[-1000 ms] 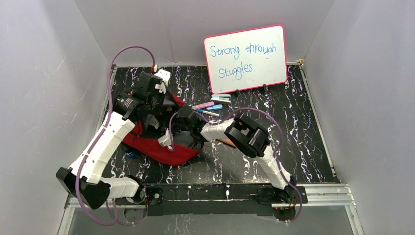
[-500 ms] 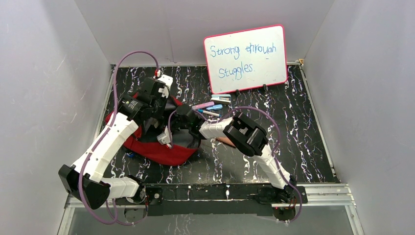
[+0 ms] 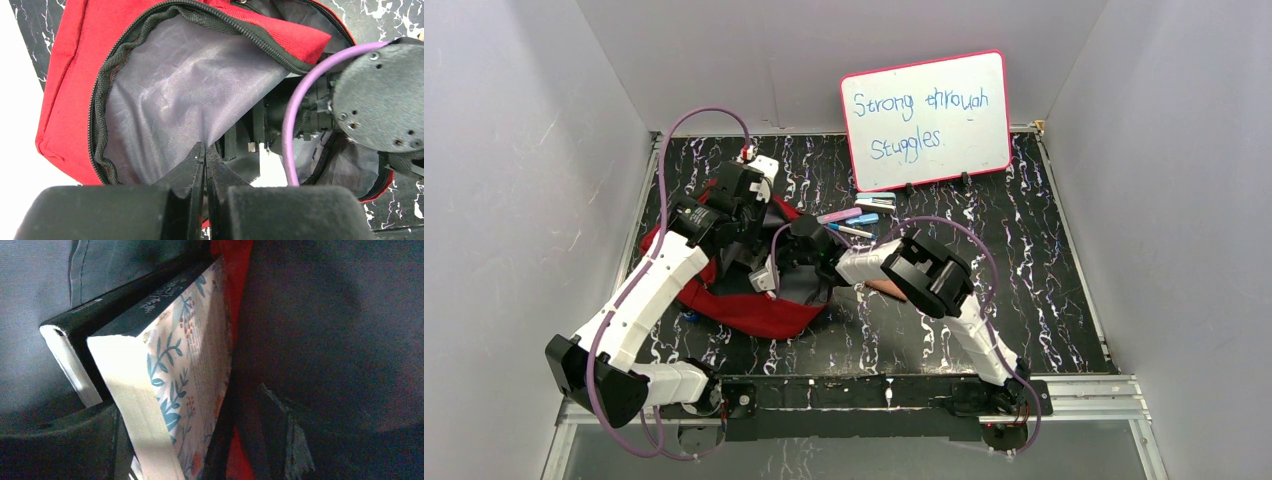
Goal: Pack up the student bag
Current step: Place the book in the student bag, then adjust the student bag at the center of the board.
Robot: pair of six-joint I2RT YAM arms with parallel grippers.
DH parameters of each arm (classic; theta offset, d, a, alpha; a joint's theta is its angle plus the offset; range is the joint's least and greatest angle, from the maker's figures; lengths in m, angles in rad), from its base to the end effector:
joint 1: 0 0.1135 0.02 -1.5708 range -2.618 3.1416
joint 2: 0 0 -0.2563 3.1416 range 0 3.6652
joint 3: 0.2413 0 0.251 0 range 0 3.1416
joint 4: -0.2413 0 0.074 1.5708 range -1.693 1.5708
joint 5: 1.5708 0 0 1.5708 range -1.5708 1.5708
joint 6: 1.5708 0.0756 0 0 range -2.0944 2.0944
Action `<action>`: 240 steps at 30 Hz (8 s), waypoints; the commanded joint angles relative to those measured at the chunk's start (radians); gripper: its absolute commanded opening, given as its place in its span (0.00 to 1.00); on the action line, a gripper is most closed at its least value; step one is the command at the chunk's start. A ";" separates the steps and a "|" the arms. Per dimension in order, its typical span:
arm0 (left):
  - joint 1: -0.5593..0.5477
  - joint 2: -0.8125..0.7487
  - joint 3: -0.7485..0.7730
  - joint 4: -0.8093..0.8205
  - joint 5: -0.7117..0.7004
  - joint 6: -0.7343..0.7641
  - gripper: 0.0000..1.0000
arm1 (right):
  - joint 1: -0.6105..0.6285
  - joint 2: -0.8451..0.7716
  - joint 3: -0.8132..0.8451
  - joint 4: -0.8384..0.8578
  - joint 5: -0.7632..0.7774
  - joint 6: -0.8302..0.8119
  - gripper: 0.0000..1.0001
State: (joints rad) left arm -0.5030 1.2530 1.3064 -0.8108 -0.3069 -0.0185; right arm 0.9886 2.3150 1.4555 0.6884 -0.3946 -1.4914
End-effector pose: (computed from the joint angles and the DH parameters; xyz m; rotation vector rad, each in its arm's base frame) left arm 0.2618 -0.1180 0.3295 0.3998 2.2512 0.0876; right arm 0.2726 0.4669 0.1321 -1.7055 0.2823 -0.0270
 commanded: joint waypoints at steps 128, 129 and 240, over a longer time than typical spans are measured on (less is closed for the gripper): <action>0.016 -0.025 -0.057 0.071 -0.018 -0.067 0.00 | -0.037 -0.426 -0.230 -0.316 -0.203 0.518 0.40; 0.022 -0.025 -0.061 0.076 -0.023 -0.072 0.00 | -0.036 -0.466 -0.270 -0.292 -0.215 0.554 0.41; 0.123 -0.149 -0.265 -0.071 0.843 -0.167 0.15 | -0.116 -0.972 -0.500 -0.702 0.549 1.780 0.82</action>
State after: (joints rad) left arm -0.3733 1.1221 0.9958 -0.8474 0.4866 -0.1589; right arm 0.8707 1.3884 0.9386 -0.0517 0.1181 0.2485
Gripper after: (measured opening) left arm 0.044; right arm 0.795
